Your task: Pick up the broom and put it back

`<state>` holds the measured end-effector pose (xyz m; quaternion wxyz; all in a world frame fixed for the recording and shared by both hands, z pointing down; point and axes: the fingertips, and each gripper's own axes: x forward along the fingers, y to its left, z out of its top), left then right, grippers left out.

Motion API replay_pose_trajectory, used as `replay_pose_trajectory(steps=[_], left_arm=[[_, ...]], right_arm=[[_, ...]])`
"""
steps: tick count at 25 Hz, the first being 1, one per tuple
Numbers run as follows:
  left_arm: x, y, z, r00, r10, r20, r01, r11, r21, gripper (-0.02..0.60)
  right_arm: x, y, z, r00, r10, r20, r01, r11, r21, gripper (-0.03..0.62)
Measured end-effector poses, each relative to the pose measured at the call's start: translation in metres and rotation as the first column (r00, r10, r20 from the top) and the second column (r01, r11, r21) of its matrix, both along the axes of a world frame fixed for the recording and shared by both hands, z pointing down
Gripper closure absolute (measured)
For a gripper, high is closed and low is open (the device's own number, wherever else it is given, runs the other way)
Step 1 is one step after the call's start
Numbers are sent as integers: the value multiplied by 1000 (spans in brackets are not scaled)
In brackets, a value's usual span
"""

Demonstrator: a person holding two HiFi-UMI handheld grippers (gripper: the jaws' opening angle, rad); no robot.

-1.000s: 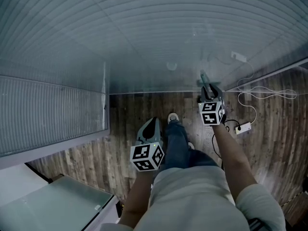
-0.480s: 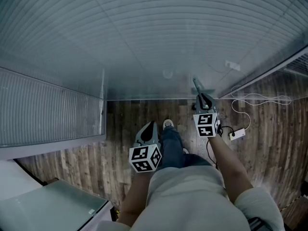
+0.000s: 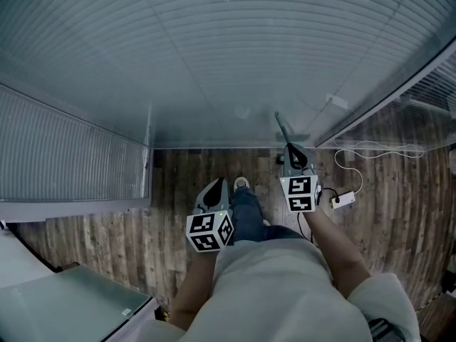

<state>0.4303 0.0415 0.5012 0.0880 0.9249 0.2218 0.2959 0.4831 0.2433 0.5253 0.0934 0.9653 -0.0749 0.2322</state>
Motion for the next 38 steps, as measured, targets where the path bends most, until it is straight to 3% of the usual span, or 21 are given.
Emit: replay_pose_trajectory(steps=[12, 24, 38], left_arm=[[-38, 12, -17, 999, 25, -49, -24, 1000, 6, 577], [-76, 18, -34, 995, 4, -95, -4, 1000, 1, 577], [-108, 10, -44, 993, 6, -121, -5, 1000, 4, 577]], right_arm=[[-60, -34, -62, 992, -105, -69, 112, 988, 103, 588], [-118, -69, -94, 969, -235, -79, 247, 949, 198, 588], [-155, -89, -100, 956, -275, -100, 292, 917, 271, 589]])
